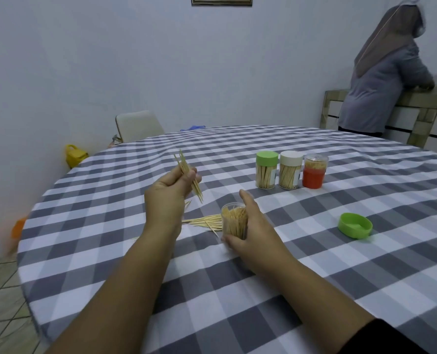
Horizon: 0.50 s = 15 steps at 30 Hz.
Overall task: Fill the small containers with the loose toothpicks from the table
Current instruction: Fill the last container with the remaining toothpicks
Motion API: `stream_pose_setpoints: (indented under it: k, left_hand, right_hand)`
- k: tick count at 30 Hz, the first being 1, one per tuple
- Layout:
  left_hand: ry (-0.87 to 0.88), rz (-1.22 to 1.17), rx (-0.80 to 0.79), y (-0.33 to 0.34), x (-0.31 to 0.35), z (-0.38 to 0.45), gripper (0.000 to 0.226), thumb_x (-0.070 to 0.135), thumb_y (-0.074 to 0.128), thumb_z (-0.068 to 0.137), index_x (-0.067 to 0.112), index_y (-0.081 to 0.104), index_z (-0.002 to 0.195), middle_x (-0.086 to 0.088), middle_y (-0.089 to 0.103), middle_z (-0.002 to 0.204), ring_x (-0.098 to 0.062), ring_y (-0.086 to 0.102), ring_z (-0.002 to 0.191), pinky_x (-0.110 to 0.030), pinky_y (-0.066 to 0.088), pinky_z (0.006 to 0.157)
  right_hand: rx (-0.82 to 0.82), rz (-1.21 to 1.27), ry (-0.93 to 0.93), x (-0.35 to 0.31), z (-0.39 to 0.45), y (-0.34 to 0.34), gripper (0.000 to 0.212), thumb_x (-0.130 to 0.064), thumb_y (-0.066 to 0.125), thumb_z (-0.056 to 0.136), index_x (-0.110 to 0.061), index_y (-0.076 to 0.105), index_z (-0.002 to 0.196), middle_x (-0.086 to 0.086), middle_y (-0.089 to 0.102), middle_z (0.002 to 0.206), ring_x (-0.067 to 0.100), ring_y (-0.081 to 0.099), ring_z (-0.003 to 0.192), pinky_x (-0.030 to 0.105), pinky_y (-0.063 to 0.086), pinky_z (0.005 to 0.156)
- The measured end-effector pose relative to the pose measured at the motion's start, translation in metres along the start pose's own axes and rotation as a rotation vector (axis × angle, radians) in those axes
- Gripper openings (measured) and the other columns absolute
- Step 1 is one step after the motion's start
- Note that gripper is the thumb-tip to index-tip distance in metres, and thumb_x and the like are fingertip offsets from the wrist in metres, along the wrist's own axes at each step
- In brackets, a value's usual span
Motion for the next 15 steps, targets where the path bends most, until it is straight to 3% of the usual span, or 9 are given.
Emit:
stream_pose_setpoints:
  k: [3,6,11,13,15]
  left_hand:
    - [-0.091,-0.264,-0.038,0.005,0.002,0.0,0.014,0.005,0.06,0.088,0.011,0.069,0.097,-0.002,0.075,0.088,-0.02,0.071,0.092,-0.028,0.055,0.087]
    - [-0.141,-0.365,-0.121,0.015,0.0,-0.004,0.015,0.004,0.058,0.088,0.008,0.068,0.098,-0.003,0.074,0.087,-0.019,0.072,0.086,-0.026,0.057,0.08]
    - [-0.158,-0.217,-0.233,0.033,-0.011,-0.016,0.015,0.007,0.065,0.077,0.01,0.07,0.091,-0.002,0.075,0.087,-0.02,0.069,0.093,-0.028,0.052,0.083]
    - [-0.177,-0.108,-0.269,0.038,-0.015,-0.022,0.016,0.013,0.069,0.073,0.015,0.072,0.089,0.001,0.074,0.092,-0.018,0.063,0.106,-0.024,0.049,0.072]
    - [-0.236,0.0,-0.303,0.041,-0.02,-0.03,0.013,0.011,0.067,0.082,0.013,0.072,0.093,0.001,0.071,0.098,-0.009,0.066,0.097,-0.021,0.052,0.052]
  right_hand:
    - [-0.017,0.004,0.003,-0.001,0.0,0.003,0.094,-0.021,0.068,0.086,-0.043,0.001,0.147,-0.004,0.025,0.153,0.021,0.034,0.136,0.041,0.042,0.106]
    - [-0.025,0.008,-0.001,-0.002,-0.002,0.005,0.094,-0.022,0.069,0.085,-0.044,0.0,0.146,-0.005,0.024,0.153,0.021,0.034,0.136,0.043,0.045,0.103]
    - [-0.019,0.021,-0.033,-0.004,-0.002,0.005,0.095,-0.023,0.069,0.084,-0.042,0.0,0.147,-0.003,0.024,0.154,0.02,0.032,0.138,0.042,0.04,0.107]
    - [-0.018,0.022,-0.042,-0.004,-0.002,0.004,0.095,-0.023,0.069,0.085,-0.041,0.0,0.147,-0.003,0.024,0.154,0.02,0.032,0.138,0.042,0.039,0.107]
    - [-0.015,0.016,-0.045,-0.004,-0.002,0.003,0.094,-0.022,0.068,0.086,-0.04,0.0,0.148,-0.002,0.026,0.153,0.02,0.033,0.137,0.04,0.04,0.107]
Point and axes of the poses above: each hand's wrist, its own z-axis towards the middle knuckle, its own y-axis out of the palm, x = y × z, the point moved 7 cm from there along z, towards the middle knuckle
